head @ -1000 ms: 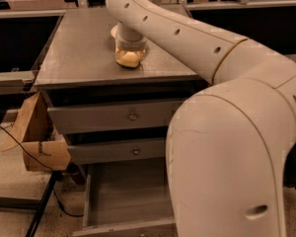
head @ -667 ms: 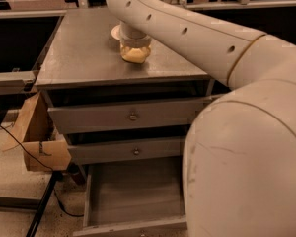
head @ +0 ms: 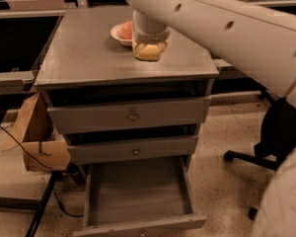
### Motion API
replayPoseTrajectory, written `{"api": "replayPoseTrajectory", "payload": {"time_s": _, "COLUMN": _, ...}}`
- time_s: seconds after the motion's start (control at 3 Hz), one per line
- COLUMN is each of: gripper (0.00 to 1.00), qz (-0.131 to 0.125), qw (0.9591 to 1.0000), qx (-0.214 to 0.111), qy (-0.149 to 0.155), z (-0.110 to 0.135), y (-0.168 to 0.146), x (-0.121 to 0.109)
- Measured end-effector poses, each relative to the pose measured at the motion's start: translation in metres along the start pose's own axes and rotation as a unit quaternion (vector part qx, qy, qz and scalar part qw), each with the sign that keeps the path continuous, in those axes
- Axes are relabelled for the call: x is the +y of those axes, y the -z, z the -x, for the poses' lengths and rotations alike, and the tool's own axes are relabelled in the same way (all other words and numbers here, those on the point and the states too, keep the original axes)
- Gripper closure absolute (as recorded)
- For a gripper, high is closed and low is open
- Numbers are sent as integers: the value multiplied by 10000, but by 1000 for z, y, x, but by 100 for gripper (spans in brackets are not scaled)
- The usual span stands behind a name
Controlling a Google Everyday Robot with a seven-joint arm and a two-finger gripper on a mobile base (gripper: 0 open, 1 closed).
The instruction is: Place sponge into bottom drawer
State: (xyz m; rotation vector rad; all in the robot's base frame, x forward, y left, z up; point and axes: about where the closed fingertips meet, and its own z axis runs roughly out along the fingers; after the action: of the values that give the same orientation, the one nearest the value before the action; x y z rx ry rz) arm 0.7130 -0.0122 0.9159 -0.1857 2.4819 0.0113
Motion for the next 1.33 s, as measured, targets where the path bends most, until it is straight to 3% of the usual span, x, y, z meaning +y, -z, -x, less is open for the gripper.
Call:
{"api": "replayPoseTrajectory", "payload": {"time_s": 0.33, "gripper": 100, "qz": 290, "qw": 9985, "qx": 190, "qy": 422, "z": -31, "y": 15, "x": -15}}
{"api": "replayPoseTrajectory", "payload": {"time_s": 0.67, "gripper": 100, "qz": 738, "qw": 9931, "qx": 613, "qy": 679, "z": -84, "y": 3, "x": -39}}
{"api": "replayPoseTrajectory", "payload": {"time_s": 1.0, "gripper": 100, "qz": 1242, "qw": 9837, "qx": 1063, "qy": 744, "z": -145, "y": -19, "x": -64}}
{"api": "replayPoseTrajectory", "payload": {"time_s": 1.33, "gripper": 100, "qz": 1795, "qw": 9696, "qx": 1507, "qy": 700, "z": -202, "y": -39, "x": -85}}
